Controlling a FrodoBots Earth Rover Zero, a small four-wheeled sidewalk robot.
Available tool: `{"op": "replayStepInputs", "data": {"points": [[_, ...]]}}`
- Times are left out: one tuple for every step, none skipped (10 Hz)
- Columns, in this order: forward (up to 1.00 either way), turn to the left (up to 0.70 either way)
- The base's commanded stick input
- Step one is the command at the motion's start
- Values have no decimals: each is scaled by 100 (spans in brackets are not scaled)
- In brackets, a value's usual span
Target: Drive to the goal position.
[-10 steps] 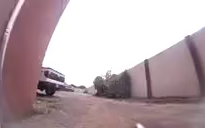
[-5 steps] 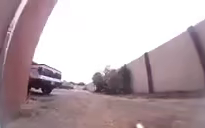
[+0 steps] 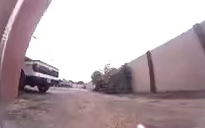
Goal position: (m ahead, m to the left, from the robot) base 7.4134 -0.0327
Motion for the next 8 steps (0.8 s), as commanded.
{"op": "replayStepInputs", "data": {"points": [[84, 3], [84, 3], [84, 3], [84, 3], [84, 3], [84, 3], [84, 3], [84, 3]]}}
